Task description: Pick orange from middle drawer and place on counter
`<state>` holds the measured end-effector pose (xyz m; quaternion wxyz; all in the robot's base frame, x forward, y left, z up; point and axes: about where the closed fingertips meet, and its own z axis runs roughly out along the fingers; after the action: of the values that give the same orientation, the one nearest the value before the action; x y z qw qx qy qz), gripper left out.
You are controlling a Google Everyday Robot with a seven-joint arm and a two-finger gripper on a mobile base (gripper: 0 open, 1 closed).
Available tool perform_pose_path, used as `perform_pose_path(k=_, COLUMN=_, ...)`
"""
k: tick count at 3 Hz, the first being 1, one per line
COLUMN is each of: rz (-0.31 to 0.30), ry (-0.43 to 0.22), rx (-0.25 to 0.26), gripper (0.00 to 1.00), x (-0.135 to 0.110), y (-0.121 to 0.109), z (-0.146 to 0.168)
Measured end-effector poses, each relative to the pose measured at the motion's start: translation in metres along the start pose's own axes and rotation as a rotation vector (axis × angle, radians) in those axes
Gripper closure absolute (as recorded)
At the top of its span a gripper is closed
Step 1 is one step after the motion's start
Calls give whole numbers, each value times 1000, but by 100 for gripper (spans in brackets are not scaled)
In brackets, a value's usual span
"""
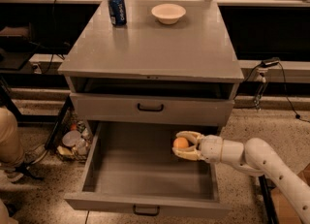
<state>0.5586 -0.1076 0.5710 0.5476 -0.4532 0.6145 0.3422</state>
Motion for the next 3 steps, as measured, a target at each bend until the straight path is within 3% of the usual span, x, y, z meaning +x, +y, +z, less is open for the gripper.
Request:
perform_pose_path(k=1, rz=-1, ry=0, rx=0, gripper=100, x=0, y=0, z=0)
perform_pose_path(k=2, rz=-113, ry=-34, rx=15, gripper=100, x=-58, y=-11, z=-20)
perform_pose_path(k=3, rz=-298, ry=-85, rx=0, gripper=100, x=-152, y=-25, z=-44)
